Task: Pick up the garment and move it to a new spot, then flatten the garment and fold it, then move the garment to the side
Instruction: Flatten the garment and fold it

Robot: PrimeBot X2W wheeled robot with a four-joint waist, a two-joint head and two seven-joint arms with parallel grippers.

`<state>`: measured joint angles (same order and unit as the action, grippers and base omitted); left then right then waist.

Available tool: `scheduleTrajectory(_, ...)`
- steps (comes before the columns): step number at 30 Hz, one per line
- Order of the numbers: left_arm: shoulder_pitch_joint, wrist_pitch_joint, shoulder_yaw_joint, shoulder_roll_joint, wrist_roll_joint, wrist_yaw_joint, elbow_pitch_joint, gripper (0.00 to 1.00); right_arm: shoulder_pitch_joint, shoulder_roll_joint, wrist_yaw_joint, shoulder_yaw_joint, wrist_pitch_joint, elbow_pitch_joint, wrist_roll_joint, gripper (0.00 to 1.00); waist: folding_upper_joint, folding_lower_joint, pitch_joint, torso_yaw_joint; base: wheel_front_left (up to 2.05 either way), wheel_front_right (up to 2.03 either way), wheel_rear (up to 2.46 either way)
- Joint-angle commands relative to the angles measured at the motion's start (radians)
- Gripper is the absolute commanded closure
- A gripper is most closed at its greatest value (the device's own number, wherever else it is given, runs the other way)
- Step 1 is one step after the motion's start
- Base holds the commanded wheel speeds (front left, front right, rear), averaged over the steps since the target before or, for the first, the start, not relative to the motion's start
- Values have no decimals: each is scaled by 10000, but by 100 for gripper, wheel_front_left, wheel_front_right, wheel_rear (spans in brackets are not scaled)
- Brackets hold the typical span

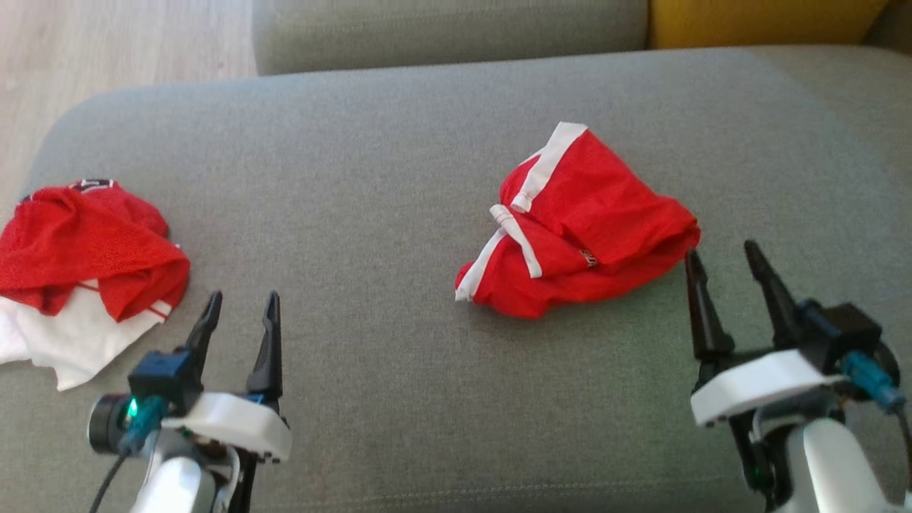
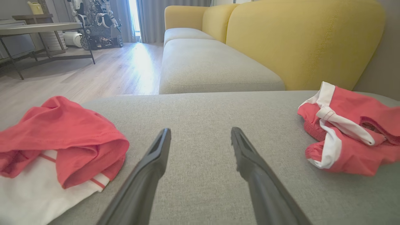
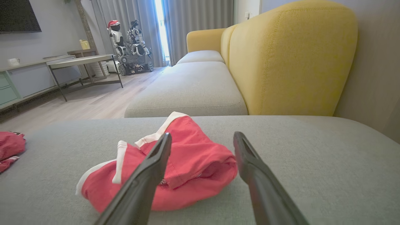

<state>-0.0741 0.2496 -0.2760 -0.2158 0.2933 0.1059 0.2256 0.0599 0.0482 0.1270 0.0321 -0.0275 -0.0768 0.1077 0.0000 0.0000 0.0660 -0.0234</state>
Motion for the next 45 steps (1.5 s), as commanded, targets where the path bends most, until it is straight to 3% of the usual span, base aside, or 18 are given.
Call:
scheduleTrajectory(1,-181,76,393,-181,58,79,-312,0,70,22,37,318,-60,469,114,0,0,0,-182,-27,0,0,0)
scheduleTrajectory(16,409,-268,191,-311,98,234,-548,0,-966,21,37,606,298,904,145,0,0,0,-674,-44,0,0,0)
scheduleTrajectory(45,-76,-301,12,-448,144,355,-782,0,-461,28,37,590,761,814,-253,0,0,0,-49,193,0,0,0)
